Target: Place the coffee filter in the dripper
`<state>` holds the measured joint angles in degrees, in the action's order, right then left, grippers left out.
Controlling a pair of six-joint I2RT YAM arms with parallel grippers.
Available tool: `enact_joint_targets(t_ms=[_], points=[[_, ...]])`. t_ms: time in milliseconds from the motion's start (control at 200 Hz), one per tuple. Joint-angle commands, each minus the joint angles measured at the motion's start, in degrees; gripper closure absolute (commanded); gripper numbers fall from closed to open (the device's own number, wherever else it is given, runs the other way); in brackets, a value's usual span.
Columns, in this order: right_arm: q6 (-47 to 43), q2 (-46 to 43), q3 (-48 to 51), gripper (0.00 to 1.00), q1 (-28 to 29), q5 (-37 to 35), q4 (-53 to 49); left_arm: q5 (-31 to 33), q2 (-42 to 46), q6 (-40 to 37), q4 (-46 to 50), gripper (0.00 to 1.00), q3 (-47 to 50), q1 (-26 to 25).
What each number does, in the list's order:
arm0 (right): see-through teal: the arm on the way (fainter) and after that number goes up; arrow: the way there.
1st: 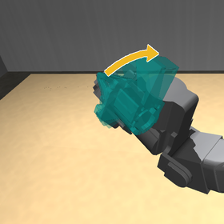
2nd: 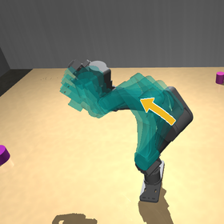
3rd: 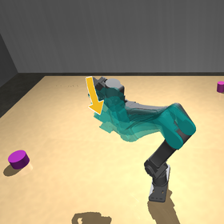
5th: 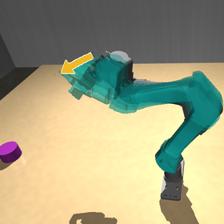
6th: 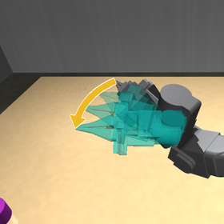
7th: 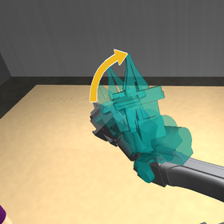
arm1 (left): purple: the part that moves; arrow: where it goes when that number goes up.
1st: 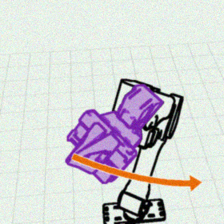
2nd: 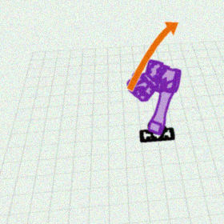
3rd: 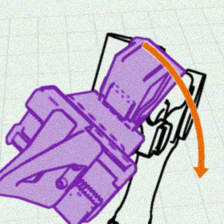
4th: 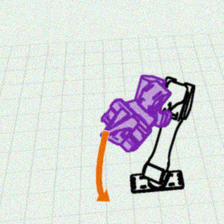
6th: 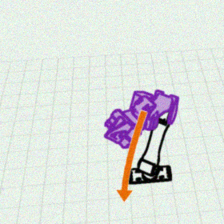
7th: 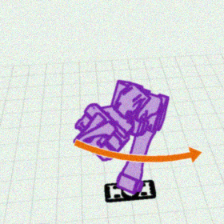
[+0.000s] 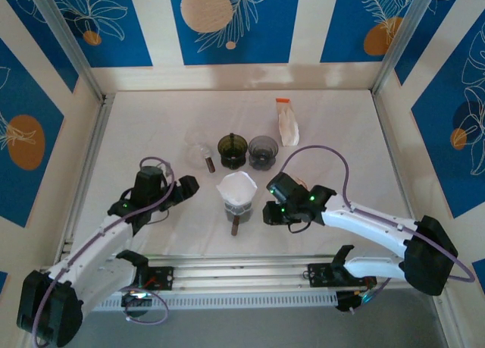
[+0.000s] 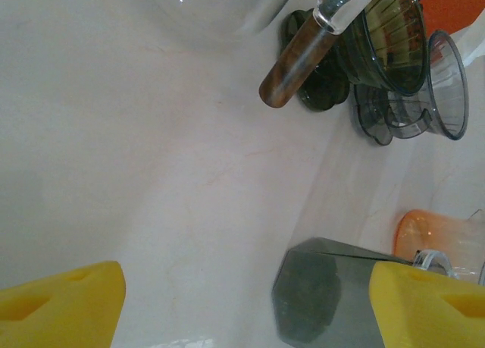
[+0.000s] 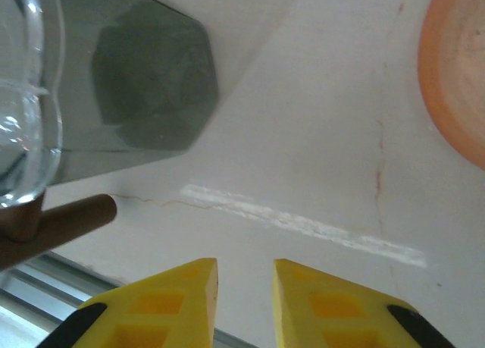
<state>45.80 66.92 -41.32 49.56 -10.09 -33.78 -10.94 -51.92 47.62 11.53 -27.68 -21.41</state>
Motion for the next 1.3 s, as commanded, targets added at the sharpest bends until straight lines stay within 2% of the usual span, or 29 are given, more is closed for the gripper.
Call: enact_joint_targets(t_ms=[0,310,500,895,1291], points=[[0.6,2.3,0.7,0.74,-0.6,2.6,3.8,-3.0,0.3,1.6,-4.2,0.16,-1.4,1.3],[0.8,6.3,2.8,0.74,-4.2,9.2,10.1,0.0,9.8,-1.4,6.7,0.1,-4.5,2.3],[1.5,8.1,4.2,0.72,-6.3,13.6,12.9,0.5,13.2,-1.7,10.2,0.08,-5.1,2.3],[2.5,13.2,3.0,0.71,-6.5,15.8,15.0,3.2,17.7,-3.6,16.3,0.06,-9.6,2.4],[4.2,19.7,-0.5,0.72,-4.1,17.9,18.7,6.6,21.5,-5.6,21.2,0.05,-13.1,2.4]])
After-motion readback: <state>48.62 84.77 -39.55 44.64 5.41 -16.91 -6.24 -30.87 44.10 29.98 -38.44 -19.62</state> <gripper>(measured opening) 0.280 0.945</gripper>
